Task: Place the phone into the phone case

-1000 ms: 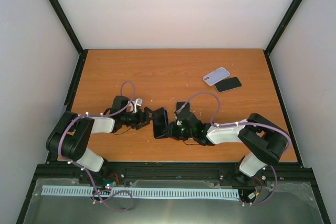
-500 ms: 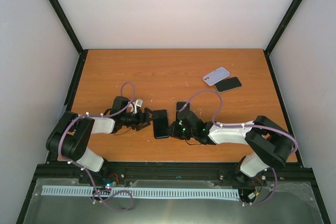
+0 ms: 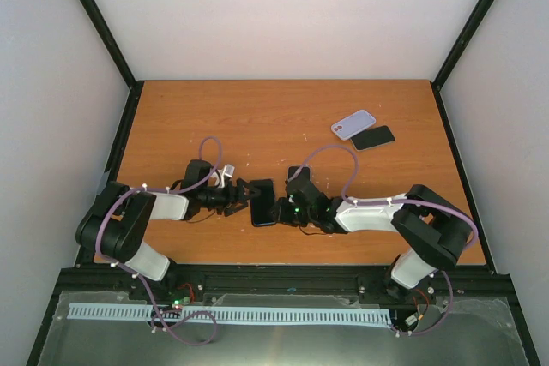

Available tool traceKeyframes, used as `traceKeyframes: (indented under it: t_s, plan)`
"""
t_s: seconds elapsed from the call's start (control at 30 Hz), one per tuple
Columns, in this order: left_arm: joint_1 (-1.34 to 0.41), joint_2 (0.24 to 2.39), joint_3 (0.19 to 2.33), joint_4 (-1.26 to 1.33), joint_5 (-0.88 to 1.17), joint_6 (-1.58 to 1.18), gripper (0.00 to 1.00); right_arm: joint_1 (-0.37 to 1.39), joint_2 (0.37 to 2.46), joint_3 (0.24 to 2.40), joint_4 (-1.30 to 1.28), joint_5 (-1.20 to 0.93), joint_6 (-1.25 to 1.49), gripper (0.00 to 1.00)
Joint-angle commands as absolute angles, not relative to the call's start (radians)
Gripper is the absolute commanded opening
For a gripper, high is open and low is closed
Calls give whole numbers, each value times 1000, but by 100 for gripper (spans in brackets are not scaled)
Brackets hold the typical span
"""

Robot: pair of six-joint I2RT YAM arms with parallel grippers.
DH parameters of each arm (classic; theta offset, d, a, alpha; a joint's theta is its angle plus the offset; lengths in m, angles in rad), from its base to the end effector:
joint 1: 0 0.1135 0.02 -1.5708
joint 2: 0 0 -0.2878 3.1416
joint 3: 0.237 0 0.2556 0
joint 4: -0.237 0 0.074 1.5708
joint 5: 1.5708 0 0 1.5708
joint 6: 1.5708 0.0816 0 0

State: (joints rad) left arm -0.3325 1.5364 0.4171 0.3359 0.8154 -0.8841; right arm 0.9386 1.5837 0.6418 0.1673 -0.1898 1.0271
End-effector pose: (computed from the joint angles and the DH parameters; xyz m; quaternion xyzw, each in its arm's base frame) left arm 0.2307 -0.1425 0.1121 -0.0845 0.8572 -0.5017 0.0797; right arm 0.1817 0.2742 0.1279 0.0039 0.9184 0.3696 0.1414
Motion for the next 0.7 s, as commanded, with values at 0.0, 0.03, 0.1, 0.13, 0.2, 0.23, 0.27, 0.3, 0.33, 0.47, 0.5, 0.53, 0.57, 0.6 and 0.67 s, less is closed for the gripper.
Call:
traceKeyframes:
  t_s: [0.0,0.03,0.1,0.13,0.2,0.23,0.27,0.3,0.33,0.47,0.5,0.53,0.57,0.6,0.67]
  plan:
    - [-339,1529,407,354,821,-896,85,949,1541,665,94,-136,993,25]
    - [-339,1525,407,344,813,-889,82,950,1525,668,70,-117,985,26]
    - [-339,1515,412,311,790,-873,79,950,1501,669,25,-88,976,29]
    - [-339,1512,411,299,784,-867,78,950,1496,669,9,-77,975,30]
    - [-339,1506,406,281,777,-859,74,950,1496,665,-4,-75,975,30]
    - [-339,1503,403,277,777,-858,71,950,1500,663,-3,-79,976,30]
    - [-340,1499,399,273,778,-855,69,950,1504,660,3,-86,979,30]
    - [-342,1496,394,271,780,-855,68,950,1509,657,14,-95,981,29]
    - [-344,1494,390,268,781,-855,67,950,1514,654,30,-105,981,29]
    - [-360,1492,380,251,781,-854,62,950,1531,664,47,-116,979,26]
    - [-365,1492,378,250,781,-853,61,950,1534,664,52,-117,978,26]
    - [-368,1491,376,251,781,-855,59,950,1537,665,56,-122,977,26]
    - [-373,1491,372,253,781,-857,57,949,1542,670,56,-123,977,25]
    - [-376,1492,371,256,781,-859,55,950,1548,675,53,-124,975,25]
    - [-382,1492,370,255,781,-861,54,949,1559,682,48,-127,974,25]
